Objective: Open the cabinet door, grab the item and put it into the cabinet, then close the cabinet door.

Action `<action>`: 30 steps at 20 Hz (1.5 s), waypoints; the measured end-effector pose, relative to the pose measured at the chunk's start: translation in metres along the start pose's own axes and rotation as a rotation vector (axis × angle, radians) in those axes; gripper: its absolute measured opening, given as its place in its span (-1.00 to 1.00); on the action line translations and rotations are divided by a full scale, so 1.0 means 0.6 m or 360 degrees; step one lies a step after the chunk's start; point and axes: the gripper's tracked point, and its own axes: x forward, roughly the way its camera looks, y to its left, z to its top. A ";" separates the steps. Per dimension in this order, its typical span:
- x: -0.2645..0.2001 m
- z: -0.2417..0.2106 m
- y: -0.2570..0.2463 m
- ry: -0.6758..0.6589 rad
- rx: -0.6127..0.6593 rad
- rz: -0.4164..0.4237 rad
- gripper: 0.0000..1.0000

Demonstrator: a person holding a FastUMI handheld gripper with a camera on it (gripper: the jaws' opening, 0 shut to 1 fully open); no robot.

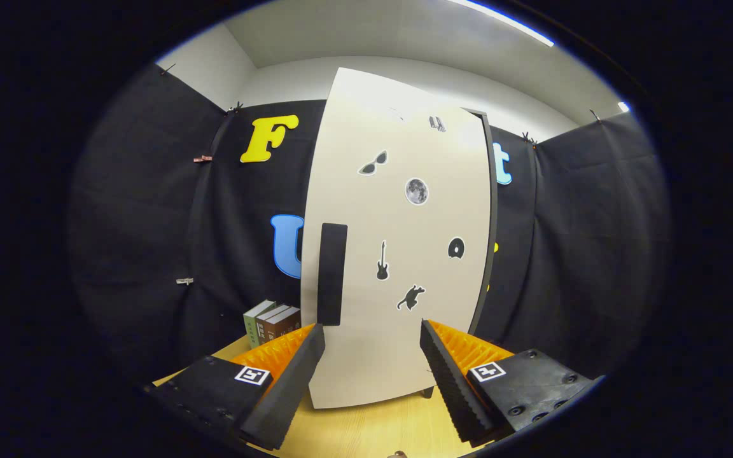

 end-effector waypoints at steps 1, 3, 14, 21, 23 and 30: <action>0.002 0.009 -0.010 -0.0024 0.0000 -0.0023 0.96; 0.007 0.021 -0.019 -0.0043 -0.0013 -0.0034 0.95; 0.038 0.043 -0.046 -0.0093 -0.0005 -0.0017 0.95; 0.049 0.041 -0.030 -0.0093 -0.0034 0.0034 0.95; 0.054 0.042 -0.037 -0.0102 -0.0047 0.0024 0.95; 0.075 0.044 -0.041 -0.0105 -0.0022 0.0030 0.95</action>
